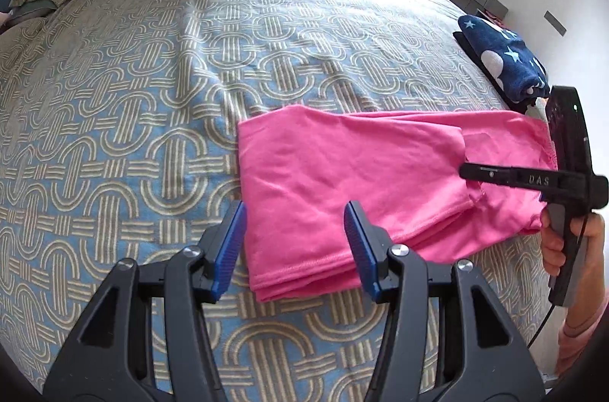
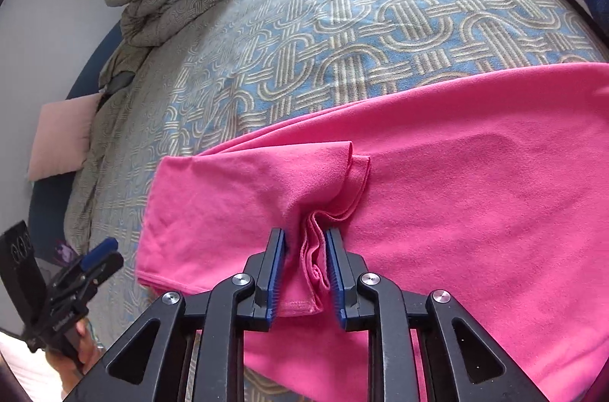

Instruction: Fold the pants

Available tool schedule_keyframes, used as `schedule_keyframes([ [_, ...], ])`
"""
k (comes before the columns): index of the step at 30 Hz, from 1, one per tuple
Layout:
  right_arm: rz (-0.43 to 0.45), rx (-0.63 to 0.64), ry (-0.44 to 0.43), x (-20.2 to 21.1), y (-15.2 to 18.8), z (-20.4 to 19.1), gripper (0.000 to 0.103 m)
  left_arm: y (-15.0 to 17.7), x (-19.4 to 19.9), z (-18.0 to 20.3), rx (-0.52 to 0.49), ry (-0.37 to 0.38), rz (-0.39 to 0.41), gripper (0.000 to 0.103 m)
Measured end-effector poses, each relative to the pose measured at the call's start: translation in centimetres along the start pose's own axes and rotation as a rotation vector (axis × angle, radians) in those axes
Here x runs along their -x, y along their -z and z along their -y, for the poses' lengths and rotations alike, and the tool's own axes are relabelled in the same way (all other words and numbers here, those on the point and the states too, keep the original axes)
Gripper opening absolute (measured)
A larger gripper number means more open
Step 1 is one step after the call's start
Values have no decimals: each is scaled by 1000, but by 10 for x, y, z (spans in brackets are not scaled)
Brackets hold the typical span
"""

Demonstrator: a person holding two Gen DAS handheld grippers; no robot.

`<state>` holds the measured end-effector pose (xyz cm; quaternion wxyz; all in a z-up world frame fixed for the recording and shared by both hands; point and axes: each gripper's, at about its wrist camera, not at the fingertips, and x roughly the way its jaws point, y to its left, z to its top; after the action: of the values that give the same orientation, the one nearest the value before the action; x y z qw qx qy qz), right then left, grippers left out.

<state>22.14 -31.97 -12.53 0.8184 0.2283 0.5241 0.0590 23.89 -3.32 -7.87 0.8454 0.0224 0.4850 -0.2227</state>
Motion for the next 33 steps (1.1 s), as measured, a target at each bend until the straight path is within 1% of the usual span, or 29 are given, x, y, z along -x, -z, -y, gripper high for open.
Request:
schedule_keyframes([
  [2, 15, 19, 74, 8, 4, 0, 26, -6, -5, 7, -10, 16, 12, 55],
  [4, 52, 26, 188, 17, 6, -1, 26, -9, -14, 15, -39, -2, 15, 55],
  [5, 74, 19, 205, 22, 7, -1, 27, -10, -23, 18, -50, -20, 1, 55],
  [6, 93, 3, 172, 28, 8, 0, 28, -11, -32, 18, -51, -39, -15, 55],
  [8, 105, -19, 48, 36, 8, -3, 28, -12, -51, 15, -29, -65, -56, 55],
  [10, 120, 10, -44, 38, 8, -17, 28, -11, -68, 8, 7, -59, -98, 55],
  [11, 120, 28, -93, 36, 8, -23, 28, -11, -73, 6, 25, -53, -104, 55],
  [13, 75, 30, -218, 21, 8, -33, 27, -11, -72, 5, 39, -46, -87, 55],
  [14, 42, 19, -263, 10, 9, -33, 25, -11, -71, 6, 32, -48, -90, 55],
  [15, 8, 5, -259, -3, 11, -31, 25, -11, -71, 7, 18, -51, -91, 55],
  [16, -28, -20, -182, -16, 13, -24, 7, -10, -70, 8, 0, -57, -92, 55],
  [17, -40, -52, -134, -24, 17, -14, 0, -9, -68, 9, -16, -63, -91, 55],
  [18, -24, -96, -174, -24, 21, -2, 0, -8, -67, 10, -30, -71, -90, 55],
  [19, -30, -162, -227, -22, 24, 9, 0, -7, -66, 11, -39, -77, -90, 55],
  [20, -36, -216, -254, -19, 27, 18, 0, -7, -66, 11, -42, -81, -91, 55],
  [21, -35, -242, -259, -14, 30, 22, 0, -7, -65, 12, -41, -86, -93, 55],
  [22, -30, -236, -242, -10, 33, 22, 0, -7, -65, 13, -39, -92, -95, 55],
  [25, -13, -157, -137, 5, 39, 7, 0, -7, -62, 16, -35, -113, -94, 55],
  [26, -2, -139, -112, 10, 39, 3, 1, -7, -60, 18, -38, -115, -94, 55],
  [29, 72, -101, -61, 25, 36, 0, 4, -7, -55, 25, -57, -106, -87, 55],
  [31, 110, -106, -77, 29, 28, 0, 4, -9, -52, 29, -68, -94, -75, 55],
  [33, 116, -107, -154, 26, 17, 1, 4, -12, -53, 35, -78, -79, -75, 55],
])
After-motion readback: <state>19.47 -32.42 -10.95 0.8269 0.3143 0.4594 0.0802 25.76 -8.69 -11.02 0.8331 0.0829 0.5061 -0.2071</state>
